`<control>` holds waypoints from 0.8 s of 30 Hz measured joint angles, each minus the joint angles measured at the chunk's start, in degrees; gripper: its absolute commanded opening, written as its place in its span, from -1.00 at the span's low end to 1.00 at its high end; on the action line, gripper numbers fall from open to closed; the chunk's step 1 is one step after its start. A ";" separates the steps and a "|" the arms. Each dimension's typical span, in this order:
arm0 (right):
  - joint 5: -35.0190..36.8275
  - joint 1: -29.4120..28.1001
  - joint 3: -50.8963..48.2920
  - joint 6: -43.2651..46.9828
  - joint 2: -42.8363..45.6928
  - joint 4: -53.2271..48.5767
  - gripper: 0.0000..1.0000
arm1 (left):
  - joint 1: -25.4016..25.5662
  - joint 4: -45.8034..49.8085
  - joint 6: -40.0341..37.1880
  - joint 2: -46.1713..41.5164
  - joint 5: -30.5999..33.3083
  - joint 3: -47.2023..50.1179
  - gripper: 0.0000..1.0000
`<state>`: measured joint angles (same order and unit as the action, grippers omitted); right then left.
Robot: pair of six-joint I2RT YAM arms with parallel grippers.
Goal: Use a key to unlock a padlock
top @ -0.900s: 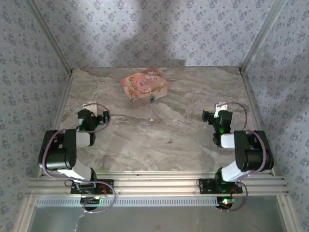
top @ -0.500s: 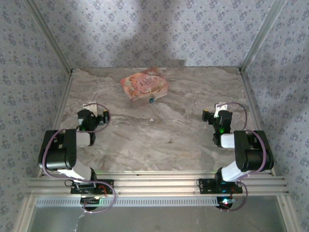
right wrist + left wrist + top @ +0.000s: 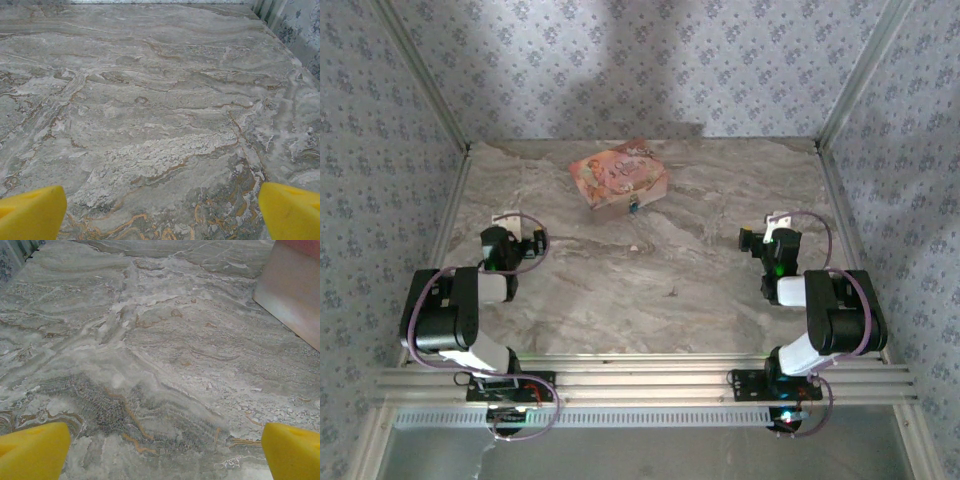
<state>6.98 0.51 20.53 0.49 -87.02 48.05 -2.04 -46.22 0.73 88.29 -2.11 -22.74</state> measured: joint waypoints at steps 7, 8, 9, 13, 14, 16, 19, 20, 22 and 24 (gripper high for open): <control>-0.63 0.44 0.00 -0.02 0.00 0.00 1.00 | 0.00 0.00 0.00 0.00 0.00 0.00 0.96; -0.96 0.50 0.09 0.00 0.00 -0.24 1.00 | 0.00 0.02 0.00 0.00 0.00 0.00 0.96; -1.40 0.52 0.37 0.02 0.00 -0.81 1.00 | 0.00 0.02 0.00 0.00 0.00 0.00 0.96; -3.23 0.33 6.49 0.90 1.22 -11.87 1.00 | 0.00 0.59 -0.02 -0.09 -0.07 -0.11 0.96; -3.30 0.04 9.46 1.07 1.79 -15.85 1.00 | -0.02 2.36 -0.02 -0.39 -0.24 -0.68 0.96; -3.08 -0.63 16.09 0.39 2.27 -22.84 1.00 | -0.11 8.94 0.07 -1.27 -0.22 -3.74 0.96; -3.50 -1.60 27.43 -3.80 1.27 -32.22 0.93 | -0.11 20.63 1.29 -2.05 -0.04 -12.92 0.96; -3.82 -2.08 31.80 -5.77 0.00 -35.36 0.89 | -0.11 23.98 2.69 -2.08 -0.22 -16.59 0.96; -4.26 -3.13 40.96 -9.33 -4.42 -41.22 0.83 | -0.26 30.10 6.56 -1.97 -1.90 -23.28 0.95; -4.70 -4.79 51.19 -12.59 -10.93 -46.49 0.81 | -0.33 35.32 10.69 -0.72 -5.11 -29.51 0.88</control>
<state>2.28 -4.27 71.72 -12.10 -97.95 1.56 -2.37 -10.90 11.42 87.57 -7.22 -52.25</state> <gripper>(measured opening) 0.915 0.966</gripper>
